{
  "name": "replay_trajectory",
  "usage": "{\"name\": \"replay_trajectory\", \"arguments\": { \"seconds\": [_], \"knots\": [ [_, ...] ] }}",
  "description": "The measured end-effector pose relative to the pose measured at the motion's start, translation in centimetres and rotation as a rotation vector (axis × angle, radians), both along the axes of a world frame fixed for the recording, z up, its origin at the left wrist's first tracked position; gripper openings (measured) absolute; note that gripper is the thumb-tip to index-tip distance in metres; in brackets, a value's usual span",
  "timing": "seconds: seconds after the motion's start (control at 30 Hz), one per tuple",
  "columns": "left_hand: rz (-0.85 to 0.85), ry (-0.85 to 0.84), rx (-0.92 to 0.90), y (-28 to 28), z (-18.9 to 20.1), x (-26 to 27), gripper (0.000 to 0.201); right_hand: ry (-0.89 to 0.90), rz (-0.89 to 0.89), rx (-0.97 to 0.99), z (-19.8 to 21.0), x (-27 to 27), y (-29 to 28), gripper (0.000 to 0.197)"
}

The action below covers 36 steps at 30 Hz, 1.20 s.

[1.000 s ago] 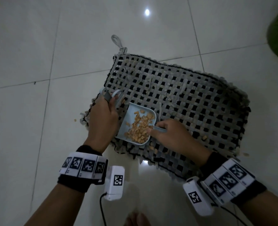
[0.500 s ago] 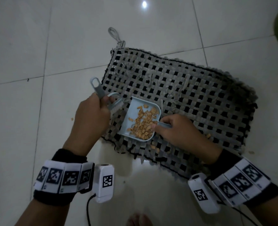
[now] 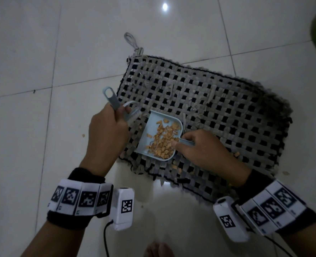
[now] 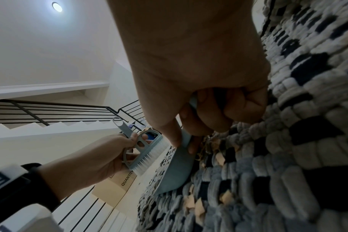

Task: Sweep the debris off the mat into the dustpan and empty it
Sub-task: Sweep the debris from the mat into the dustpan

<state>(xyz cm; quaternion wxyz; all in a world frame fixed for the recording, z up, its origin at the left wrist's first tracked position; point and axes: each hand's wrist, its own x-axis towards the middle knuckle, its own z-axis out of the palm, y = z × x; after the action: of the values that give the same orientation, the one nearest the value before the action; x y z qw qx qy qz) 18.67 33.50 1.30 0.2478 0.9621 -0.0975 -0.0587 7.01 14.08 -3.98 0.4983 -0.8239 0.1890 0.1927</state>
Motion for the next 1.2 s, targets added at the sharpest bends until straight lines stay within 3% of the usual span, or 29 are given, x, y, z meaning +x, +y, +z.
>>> {"name": "replay_trajectory", "arguments": {
  "seconds": [0.1,0.33,0.6,0.83,1.2],
  "knots": [
    [0.025,-0.036,-0.067,-0.3,-0.6,0.5,0.027,0.003,-0.003,-0.001,0.1,0.0,0.1,0.044],
    [-0.048,0.144,0.083,-0.6,-1.2,-0.5,0.032,0.019,-0.011,-0.019,0.2,0.0,0.2,0.042],
    [0.071,-0.002,-0.112,0.1,-0.2,0.7,0.031,0.029,0.0,-0.051,0.4,0.0,0.3,0.042],
    [0.021,0.108,0.014,-1.2,-1.6,0.3,0.032,0.025,0.015,-0.065,0.3,0.0,0.2,0.042],
    [0.211,0.064,-0.094,0.6,-1.8,0.7,0.038,0.035,0.015,-0.076,0.3,0.1,0.1,0.04]
  ]
}}
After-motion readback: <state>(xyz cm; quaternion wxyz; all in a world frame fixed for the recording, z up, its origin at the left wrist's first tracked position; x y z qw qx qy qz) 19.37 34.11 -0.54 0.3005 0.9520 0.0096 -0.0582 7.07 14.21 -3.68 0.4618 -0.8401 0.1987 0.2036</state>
